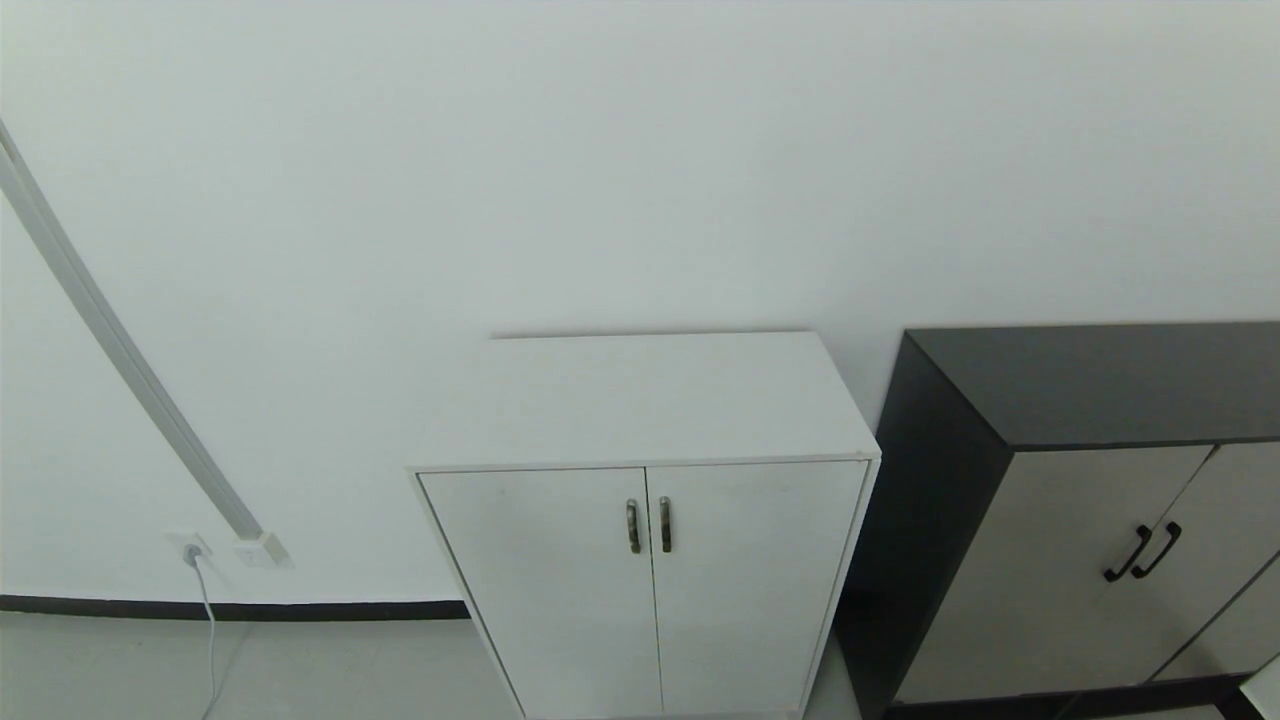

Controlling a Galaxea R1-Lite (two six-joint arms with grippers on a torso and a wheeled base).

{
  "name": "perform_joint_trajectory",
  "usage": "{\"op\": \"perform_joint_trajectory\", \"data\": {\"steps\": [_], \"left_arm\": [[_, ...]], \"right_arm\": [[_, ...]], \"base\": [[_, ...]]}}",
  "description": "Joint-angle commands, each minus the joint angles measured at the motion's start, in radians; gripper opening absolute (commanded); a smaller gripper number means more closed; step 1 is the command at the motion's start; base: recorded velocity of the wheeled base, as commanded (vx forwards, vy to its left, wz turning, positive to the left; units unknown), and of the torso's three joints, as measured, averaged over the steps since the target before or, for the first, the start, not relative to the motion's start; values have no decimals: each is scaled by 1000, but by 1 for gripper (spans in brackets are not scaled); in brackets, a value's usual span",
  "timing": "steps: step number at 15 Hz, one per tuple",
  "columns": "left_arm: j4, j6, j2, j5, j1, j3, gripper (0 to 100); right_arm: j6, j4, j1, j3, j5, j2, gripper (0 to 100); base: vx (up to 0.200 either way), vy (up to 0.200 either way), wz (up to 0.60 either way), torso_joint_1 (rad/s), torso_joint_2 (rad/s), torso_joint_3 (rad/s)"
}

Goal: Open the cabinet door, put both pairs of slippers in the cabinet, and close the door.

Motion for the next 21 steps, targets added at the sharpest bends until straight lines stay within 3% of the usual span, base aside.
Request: {"op": "perform_joint_trajectory", "data": {"steps": [1, 9, 18, 21], "left_arm": [[0, 0, 1, 0, 1, 0, 0], [0, 0, 1, 0, 1, 0, 0], [0, 0, 1, 0, 1, 0, 0], [0, 0, 1, 0, 1, 0, 0]], "right_arm": [[1, 0, -13, 2, -4, -8, 0], [-1, 0, -203, 2, -4, -109, 0], [2, -2, -229, 2, -19, -155, 0], [-2, 0, -300, 2, -24, -168, 0]], "base": [[0, 0, 0, 0, 0, 0], [0, 0, 0, 0, 0, 0], [0, 0, 0, 0, 0, 0], [0, 0, 0, 0, 0, 0]]}}
